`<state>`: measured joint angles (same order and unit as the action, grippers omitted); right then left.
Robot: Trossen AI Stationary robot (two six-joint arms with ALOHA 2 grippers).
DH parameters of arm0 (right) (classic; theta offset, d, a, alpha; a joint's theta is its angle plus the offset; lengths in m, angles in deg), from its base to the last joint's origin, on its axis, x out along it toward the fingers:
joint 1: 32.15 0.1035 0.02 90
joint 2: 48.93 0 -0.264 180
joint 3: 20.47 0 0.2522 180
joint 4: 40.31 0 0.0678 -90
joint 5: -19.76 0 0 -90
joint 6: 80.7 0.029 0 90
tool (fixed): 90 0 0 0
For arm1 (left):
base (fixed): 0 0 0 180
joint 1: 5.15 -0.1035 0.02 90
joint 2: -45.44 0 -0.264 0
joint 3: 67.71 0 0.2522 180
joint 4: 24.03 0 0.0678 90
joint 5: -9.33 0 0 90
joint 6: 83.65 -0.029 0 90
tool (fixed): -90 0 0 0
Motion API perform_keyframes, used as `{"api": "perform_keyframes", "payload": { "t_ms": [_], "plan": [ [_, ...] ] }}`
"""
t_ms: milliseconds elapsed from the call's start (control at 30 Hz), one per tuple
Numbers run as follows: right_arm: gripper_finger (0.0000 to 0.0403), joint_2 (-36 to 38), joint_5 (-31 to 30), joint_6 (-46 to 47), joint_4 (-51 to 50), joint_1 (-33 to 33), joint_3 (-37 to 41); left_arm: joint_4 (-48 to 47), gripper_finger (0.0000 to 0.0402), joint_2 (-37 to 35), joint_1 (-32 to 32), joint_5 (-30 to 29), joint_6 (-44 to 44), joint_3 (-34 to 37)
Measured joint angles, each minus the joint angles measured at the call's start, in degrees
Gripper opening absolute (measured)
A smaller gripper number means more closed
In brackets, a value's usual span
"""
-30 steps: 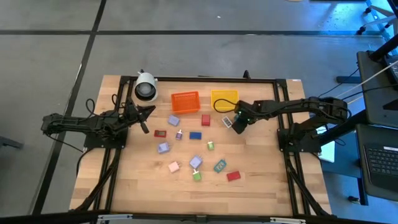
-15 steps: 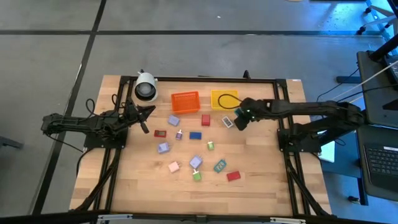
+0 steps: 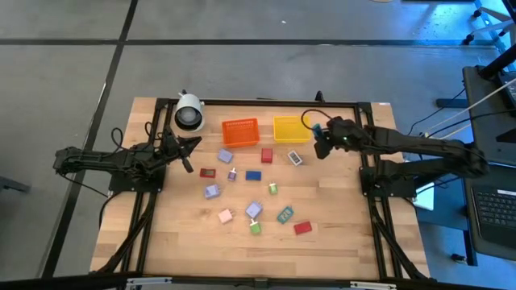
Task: Pick & Place Office items
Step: Put the top blue digital clock into the yellow bin
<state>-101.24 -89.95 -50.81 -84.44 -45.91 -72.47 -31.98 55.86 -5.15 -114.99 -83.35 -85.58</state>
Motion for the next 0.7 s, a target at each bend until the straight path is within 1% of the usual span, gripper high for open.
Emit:
{"api": "perform_keyframes", "payload": {
  "t_ms": [167, 367, 467, 700],
  "plan": [
    [0.016, 1.8, -1.1, -3.5, 5.9, 0.0, 0.0, 0.0, 0.0015, 0.0, 0.0, 0.0, 0.0, 0.0],
    [0.016, 2.2, -4.5, -10.0, 17.2, 0.0, 0.0, 0.2, 0.0015, 0.0, 0.0, 0.0, 0.0, 0.0],
    [0.016, 2.2, -4.9, -12.4, 22.0, 0.0, 0.0, 0.3, 0.0015, 0.0, 0.0, 0.0, 0.0, 0.0],
    [0.016, 1.9, -4.9, -13.8, 23.6, -1.3, 0.0, 0.4, 0.0015, 0.0, 0.0, 0.0, 0.0, 0.0]
  ]
}}
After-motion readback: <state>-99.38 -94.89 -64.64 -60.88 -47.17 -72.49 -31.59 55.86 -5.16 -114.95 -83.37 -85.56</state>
